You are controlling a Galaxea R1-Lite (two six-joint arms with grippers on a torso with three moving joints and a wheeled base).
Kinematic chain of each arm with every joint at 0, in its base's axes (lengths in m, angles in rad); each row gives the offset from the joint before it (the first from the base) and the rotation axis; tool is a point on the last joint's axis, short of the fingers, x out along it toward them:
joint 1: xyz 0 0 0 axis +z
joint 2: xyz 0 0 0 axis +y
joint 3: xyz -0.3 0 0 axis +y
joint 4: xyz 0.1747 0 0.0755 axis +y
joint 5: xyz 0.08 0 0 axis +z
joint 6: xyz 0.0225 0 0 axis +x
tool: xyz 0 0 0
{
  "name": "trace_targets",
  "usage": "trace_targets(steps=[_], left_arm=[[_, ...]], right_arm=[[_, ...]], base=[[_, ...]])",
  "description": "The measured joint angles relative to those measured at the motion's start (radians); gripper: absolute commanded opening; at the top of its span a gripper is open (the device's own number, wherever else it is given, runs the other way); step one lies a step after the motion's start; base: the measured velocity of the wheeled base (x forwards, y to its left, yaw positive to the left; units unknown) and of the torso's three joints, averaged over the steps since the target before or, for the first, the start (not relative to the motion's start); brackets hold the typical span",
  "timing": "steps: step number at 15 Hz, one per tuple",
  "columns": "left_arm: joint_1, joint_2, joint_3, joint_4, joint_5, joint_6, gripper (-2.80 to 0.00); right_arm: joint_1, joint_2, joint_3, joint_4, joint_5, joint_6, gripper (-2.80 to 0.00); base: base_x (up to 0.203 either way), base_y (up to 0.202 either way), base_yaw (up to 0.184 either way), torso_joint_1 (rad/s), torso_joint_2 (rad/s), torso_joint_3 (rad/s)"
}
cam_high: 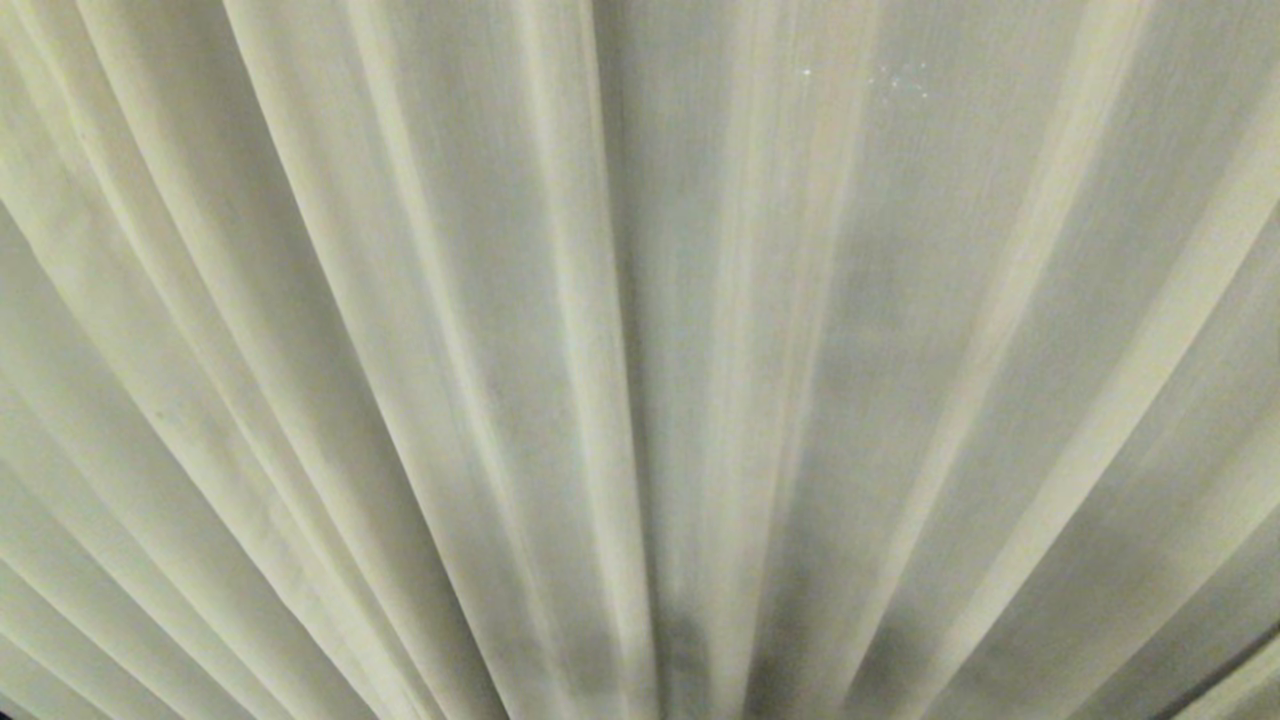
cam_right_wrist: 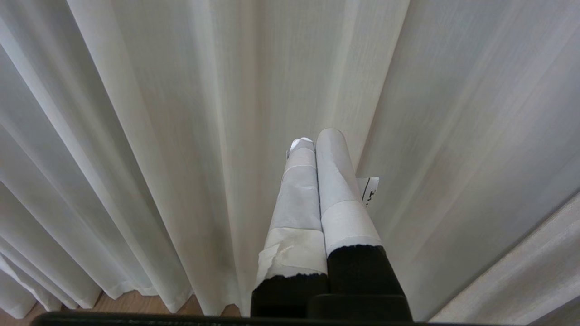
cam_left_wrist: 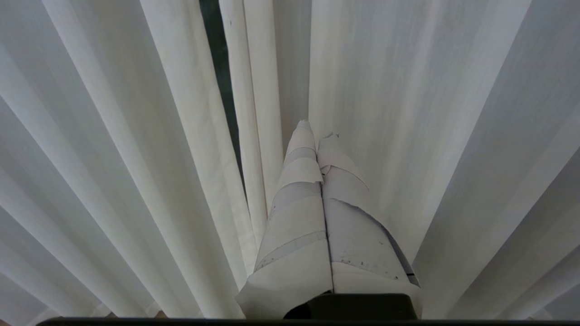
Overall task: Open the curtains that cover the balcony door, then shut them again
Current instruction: Close the outer curtains on both sides
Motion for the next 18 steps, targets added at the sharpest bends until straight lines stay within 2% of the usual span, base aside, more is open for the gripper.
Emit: trace_targets(steps=[11, 18], left_arm=[[0.000, -0.001, 0.000, 0.001, -0.001, 0.002, -2.80], [0.000, -0.001, 0.000, 0.001, -0.001, 0.002, -2.80]], right_arm=[[-0.001, 0.000, 0.000, 0.000, 0.000, 0.000, -2.80], [0.000, 0.000, 0.000, -0.001, -0.001, 0.000, -2.80]], base=[[0.000, 0.000, 0.000, 0.002, 0.00, 0.000], [0.001, -0.172, 0.001, 0.001, 0.00, 0.002]])
